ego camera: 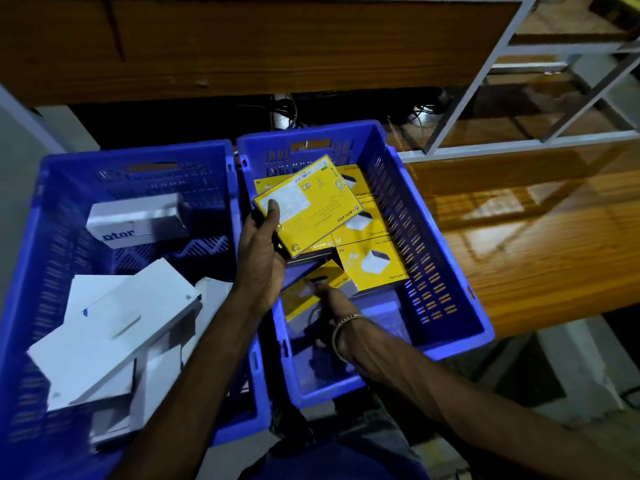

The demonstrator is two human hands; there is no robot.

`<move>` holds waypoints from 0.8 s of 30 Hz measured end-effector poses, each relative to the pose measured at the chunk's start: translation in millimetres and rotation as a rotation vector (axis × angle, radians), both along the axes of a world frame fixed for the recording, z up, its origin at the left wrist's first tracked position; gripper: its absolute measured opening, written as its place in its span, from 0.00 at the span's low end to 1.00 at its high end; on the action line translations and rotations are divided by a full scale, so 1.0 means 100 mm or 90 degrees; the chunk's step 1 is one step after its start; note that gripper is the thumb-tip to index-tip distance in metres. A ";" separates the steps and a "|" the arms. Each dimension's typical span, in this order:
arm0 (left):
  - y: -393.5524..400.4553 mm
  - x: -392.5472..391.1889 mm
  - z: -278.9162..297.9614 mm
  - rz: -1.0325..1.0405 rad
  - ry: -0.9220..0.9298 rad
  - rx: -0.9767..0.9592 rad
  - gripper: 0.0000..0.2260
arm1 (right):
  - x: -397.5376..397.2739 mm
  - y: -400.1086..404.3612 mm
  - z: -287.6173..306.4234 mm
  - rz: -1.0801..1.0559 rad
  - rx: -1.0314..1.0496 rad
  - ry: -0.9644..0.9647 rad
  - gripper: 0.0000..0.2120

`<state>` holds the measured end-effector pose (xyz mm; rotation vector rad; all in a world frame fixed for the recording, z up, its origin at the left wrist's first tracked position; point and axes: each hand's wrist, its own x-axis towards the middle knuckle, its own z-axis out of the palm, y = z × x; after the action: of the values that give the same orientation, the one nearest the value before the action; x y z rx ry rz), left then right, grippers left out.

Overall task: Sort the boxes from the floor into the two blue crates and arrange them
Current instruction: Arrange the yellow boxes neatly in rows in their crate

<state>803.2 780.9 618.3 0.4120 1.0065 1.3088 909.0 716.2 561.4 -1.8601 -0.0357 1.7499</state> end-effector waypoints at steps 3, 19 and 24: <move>0.01 -0.01 -0.02 -0.016 -0.001 0.001 0.21 | 0.12 -0.07 0.00 -0.075 0.016 -0.007 0.15; 0.03 -0.01 -0.05 -0.021 0.003 -0.008 0.30 | 0.49 -0.25 0.58 0.057 -0.073 0.063 0.06; 0.07 0.00 -0.10 -0.027 0.008 0.001 0.20 | 0.58 -0.22 0.33 0.095 -0.036 0.109 0.12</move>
<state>803.1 787.5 608.8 0.4407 1.0020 1.2708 966.6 694.0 594.5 -1.7794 -0.0595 2.0264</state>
